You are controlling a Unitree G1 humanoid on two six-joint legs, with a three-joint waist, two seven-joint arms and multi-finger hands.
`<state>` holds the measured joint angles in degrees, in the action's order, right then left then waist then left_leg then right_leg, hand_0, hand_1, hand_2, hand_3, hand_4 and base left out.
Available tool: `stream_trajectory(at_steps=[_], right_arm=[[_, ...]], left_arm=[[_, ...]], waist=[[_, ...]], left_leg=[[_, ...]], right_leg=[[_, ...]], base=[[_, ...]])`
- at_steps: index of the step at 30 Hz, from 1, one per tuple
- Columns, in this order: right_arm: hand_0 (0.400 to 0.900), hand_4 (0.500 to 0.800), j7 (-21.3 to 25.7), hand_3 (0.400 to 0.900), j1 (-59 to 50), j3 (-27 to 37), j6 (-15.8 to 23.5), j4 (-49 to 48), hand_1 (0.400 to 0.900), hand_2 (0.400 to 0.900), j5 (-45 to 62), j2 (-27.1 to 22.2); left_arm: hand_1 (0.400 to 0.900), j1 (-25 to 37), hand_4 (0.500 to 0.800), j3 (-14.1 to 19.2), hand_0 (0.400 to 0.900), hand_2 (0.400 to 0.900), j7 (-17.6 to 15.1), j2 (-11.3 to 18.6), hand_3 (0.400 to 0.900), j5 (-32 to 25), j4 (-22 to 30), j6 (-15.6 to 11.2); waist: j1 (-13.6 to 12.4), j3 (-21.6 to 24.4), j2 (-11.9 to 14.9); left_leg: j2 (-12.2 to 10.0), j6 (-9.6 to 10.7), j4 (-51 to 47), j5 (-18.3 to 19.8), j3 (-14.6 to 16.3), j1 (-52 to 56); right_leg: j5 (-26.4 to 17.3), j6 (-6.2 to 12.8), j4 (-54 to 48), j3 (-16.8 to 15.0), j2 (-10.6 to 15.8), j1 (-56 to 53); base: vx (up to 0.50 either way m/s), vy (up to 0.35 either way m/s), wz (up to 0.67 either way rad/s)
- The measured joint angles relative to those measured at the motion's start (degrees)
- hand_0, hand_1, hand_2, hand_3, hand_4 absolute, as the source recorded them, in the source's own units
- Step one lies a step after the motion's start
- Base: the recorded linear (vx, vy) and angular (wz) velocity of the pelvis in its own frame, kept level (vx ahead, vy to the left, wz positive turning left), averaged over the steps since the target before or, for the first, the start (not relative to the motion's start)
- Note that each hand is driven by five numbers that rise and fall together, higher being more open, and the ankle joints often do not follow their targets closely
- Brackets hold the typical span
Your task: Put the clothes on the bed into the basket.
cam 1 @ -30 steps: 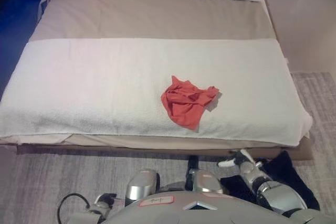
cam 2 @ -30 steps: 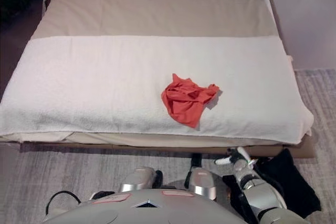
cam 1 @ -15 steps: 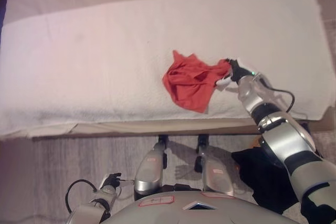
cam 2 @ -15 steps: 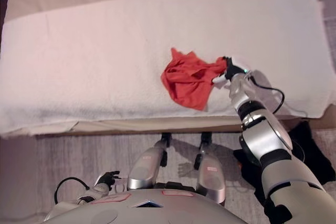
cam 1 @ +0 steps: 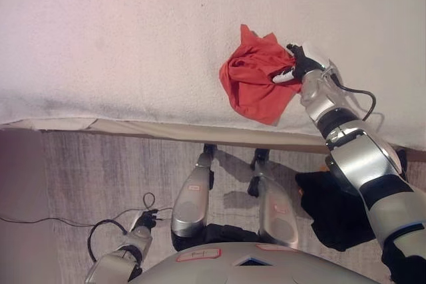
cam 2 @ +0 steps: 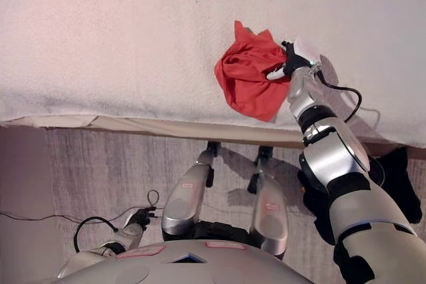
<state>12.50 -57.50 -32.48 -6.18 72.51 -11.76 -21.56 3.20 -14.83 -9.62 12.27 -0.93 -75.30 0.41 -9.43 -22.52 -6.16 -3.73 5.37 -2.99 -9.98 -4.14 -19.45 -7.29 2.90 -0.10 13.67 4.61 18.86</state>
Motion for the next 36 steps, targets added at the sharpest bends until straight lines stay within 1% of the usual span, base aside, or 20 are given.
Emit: stream_trajectory(at_steps=[3,5,8,10,13,14,15,16,17,20,22,28,32,36], right_arm=[[0.900,0.800,0.8,0.900,-1.2,0.0,0.0,0.1,0.900,0.900,1.0,-0.3],[0.900,0.800,1.4,0.900,-2.4,0.0,0.0,0.2,0.900,0.900,2.2,-0.4],[0.900,0.800,2.5,0.900,-4.6,-0.1,-0.1,0.2,0.900,0.900,3.3,-0.8],[0.900,0.800,3.1,0.900,-5.8,-0.4,-0.2,0.7,0.900,0.900,4.2,-0.9],[0.900,0.800,3.6,0.900,-6.7,-0.4,-0.1,0.7,0.900,0.900,5.8,-0.9],[0.808,0.745,3.8,0.808,-7.3,-0.4,-0.1,0.7,0.808,0.808,6.6,-1.0],[0.649,0.649,4.0,0.649,-7.7,-0.4,-0.1,0.7,0.649,0.649,6.9,-1.0],[0.510,0.566,4.4,0.510,-8.0,-0.4,-0.1,0.7,0.510,0.510,7.0,-1.0],[0.400,0.500,4.6,0.400,-8.3,-0.4,-0.1,0.7,0.400,0.400,7.0,-1.1],[0.400,0.500,4.7,0.400,-9.2,-0.4,0.1,0.6,0.400,0.400,8.1,-1.2],[0.400,0.500,4.6,0.400,-9.6,-0.5,0.5,0.6,0.400,0.400,8.9,-1.1],[0.400,0.500,3.4,0.400,-9.7,-0.5,0.6,0.6,0.400,0.400,9.2,0.5],[0.400,0.500,3.3,0.400,-9.7,-0.4,0.5,1.5,0.400,0.400,9.1,1.5],[0.400,0.500,3.3,0.400,-8.8,-0.4,0.5,1.8,0.400,0.400,8.8,1.6]], left_arm=[[0.900,1.3,0.800,-0.3,0.900,0.900,-0.8,0.1,0.900,-0.1,0.5,-0.4],[0.900,1.8,0.800,-2.0,0.900,0.900,-1.2,0.2,0.900,-0.6,1.7,-0.5],[0.900,3.0,0.800,-2.5,0.900,0.900,-1.2,0.2,0.900,-1.5,1.7,-0.5],[0.900,3.3,0.800,-3.1,0.900,0.900,-1.2,0.2,0.900,-2.2,1.7,-0.5],[0.900,3.3,0.800,-3.4,0.900,0.900,-1.4,0.2,0.900,-2.3,1.7,-0.5],[0.900,3.3,0.800,-3.5,0.900,0.900,-1.5,0.2,0.900,-2.3,1.7,-0.5],[0.900,3.3,0.800,-3.7,0.900,0.900,-1.6,0.2,0.900,-2.3,1.7,-0.5],[0.900,3.3,0.800,-3.7,0.900,0.900,-1.6,0.2,0.900,-2.3,1.7,-0.5],[0.900,3.3,0.800,-3.7,0.900,0.900,-1.6,0.1,0.900,-2.4,1.7,-0.5],[0.900,3.3,0.800,-4.0,0.900,0.900,-1.6,0.1,0.900,-2.7,1.8,-0.5],[0.900,3.4,0.800,-4.1,0.900,0.900,-1.6,0.1,0.900,-2.9,1.9,-0.5],[0.900,3.4,0.800,-4.1,0.900,0.900,-1.6,0.1,0.900,-3.9,1.9,-0.4],[0.900,3.4,0.800,-4.0,0.900,0.900,-2.0,0.2,0.900,-3.9,1.9,-0.4],[0.900,3.4,0.800,-4.0,0.900,0.900,-2.2,0.1,0.900,-3.9,1.9,-0.3]], waist=[[0.1,-1.0,-0.1],[0.1,-1.8,-0.1],[0.1,-3.3,0.0],[0.1,-3.4,-0.1],[0.1,-3.4,-0.1],[0.1,-3.4,-0.1],[0.1,-3.4,-0.1],[0.1,-3.4,-0.1],[0.1,-3.5,-0.2],[0.0,-3.7,-0.6],[-0.1,-3.8,-0.8],[-0.2,-4.2,-1.7],[-0.3,-4.3,-1.8],[-0.5,-4.3,-1.9]], left_leg=[[0.0,0.0,0.3,-0.3,-0.5,-1.1],[0.0,0.1,1.1,-0.3,-1.3,-2.9],[0.0,0.4,2.4,-0.1,-1.7,-5.1],[0.1,0.4,3.1,0.1,-2.0,-6.4],[0.1,0.4,3.7,0.1,-2.8,-8.0],[0.1,0.4,3.8,0.1,-3.1,-8.6],[0.0,0.4,3.7,0.2,-3.3,-9.2],[-0.1,0.4,3.7,0.2,-3.4,-9.5],[-0.1,0.4,3.6,0.2,-3.4,-9.8],[-0.4,0.5,3.1,0.2,-4.0,-9.7],[-0.4,1.0,2.6,0.6,-4.0,-9.7],[-0.4,1.0,2.2,0.6,-4.0,-9.6],[-0.2,1.0,2.1,0.6,-3.9,-9.2],[0.0,1.0,2.1,0.6,-3.7,-7.6]], right_leg=[[0.6,-0.26,1.4,0.7,0.1,1.3],[1.3,-0.46,3.7,1.0,0.3,3.4],[2.7,-0.84,7.9,1.3,0.8,6.7],[3.8,-1.44,10.7,1.3,1.3,8.9],[4.7,-1.52,13.3,1.5,1.5,11.2],[5.0,-1.54,14.1,1.5,1.5,12.1],[5.0,-1.58,14.5,1.7,1.6,12.8],[5.0,-1.58,14.8,1.8,1.5,13.3],[5.0,-1.58,14.8,2.0,1.4,13.6],[5.0,-1.58,14.9,2.3,1.2,13.6],[5.0,-1.58,14.6,2.4,1.2,13.7],[5.0,-1.58,14.3,2.4,1.2,13.5],[5.0,-1.58,14.2,2.0,1.3,13.2],[5.0,-1.58,14.3,1.4,1.4,11.8]], base=[[-0.06,-0.016,0.15],[-0.06,-0.019,0.14],[-0.05,-0.015,0.10],[-0.04,-0.011,0.12],[-0.02,-0.006,0.09],[-0.01,0.004,0.04],[-0.01,0.003,0.03],[-0.01,-0.004,0.05],[-0.01,-0.009,0.06],[-0.01,-0.002,0.05],[0.00,0.000,0.00],[0.00,0.006,-0.03],[-0.01,0.017,-0.09],[0.01,0.011,-0.07]])
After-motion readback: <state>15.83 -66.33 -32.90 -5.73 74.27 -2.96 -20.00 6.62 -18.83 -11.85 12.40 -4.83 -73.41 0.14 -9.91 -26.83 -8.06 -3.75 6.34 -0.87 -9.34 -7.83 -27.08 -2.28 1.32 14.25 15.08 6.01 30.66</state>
